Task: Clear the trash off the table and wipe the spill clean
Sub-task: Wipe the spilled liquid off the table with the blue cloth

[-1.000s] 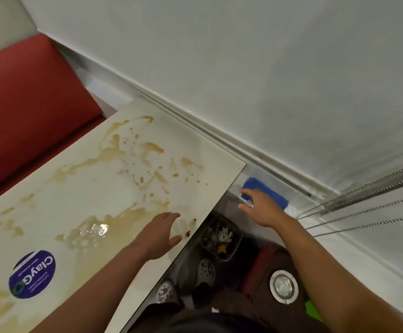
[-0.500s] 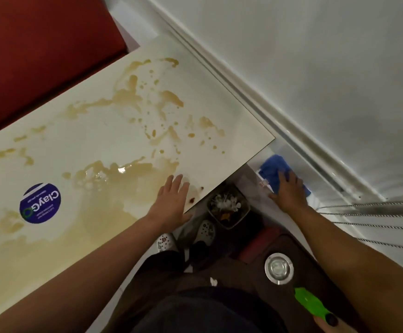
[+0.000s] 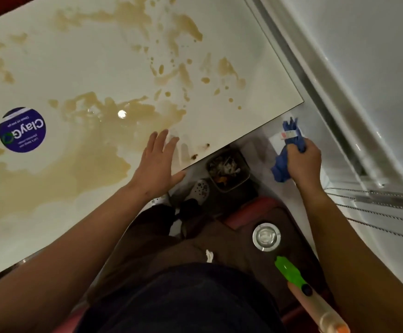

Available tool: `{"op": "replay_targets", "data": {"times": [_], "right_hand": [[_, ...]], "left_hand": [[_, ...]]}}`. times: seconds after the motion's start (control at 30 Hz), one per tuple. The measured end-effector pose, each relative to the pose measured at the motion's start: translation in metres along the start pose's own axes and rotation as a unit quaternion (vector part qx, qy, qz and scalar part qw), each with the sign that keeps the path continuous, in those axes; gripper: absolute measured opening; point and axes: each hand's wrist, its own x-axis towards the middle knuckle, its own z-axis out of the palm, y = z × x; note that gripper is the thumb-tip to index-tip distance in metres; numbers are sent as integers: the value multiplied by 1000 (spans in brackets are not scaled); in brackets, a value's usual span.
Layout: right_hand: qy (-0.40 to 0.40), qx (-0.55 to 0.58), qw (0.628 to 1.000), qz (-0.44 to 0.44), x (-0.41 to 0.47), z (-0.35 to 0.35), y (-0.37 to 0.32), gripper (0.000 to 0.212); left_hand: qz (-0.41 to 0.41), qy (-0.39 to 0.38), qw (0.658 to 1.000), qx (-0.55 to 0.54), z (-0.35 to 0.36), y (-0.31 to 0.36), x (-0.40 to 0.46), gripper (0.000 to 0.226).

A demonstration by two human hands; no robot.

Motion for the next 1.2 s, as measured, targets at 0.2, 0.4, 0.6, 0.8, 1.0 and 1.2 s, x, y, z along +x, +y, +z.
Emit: {"op": "replay_targets", "data": {"times": [0.2,0.4,0.6,0.8,1.0,1.2], "right_hand": [[-32,21,986,-160,-7,14,-53,27],[-105,-175,918,-340,12,66,-73,32],[-173,-264,819,-480,7,111,-75,50],[-147,-337,799,-476,-12,97,-59,41],[-4,-314,913,-262,-11,47,-58,50],[-5,-331,850,-409,-13,93,-102,42]], "left_hand": [[3,21,999,-39,14,-16,-4,80],[45,41,998,-22,24,-29,0,69],[103,36,994,25,19,-37,14,70],[179,11,981,74,10,-51,28,73],[208,-6,974,89,0,-69,32,80],[242,-14,965,97,2,-78,37,83]]}}
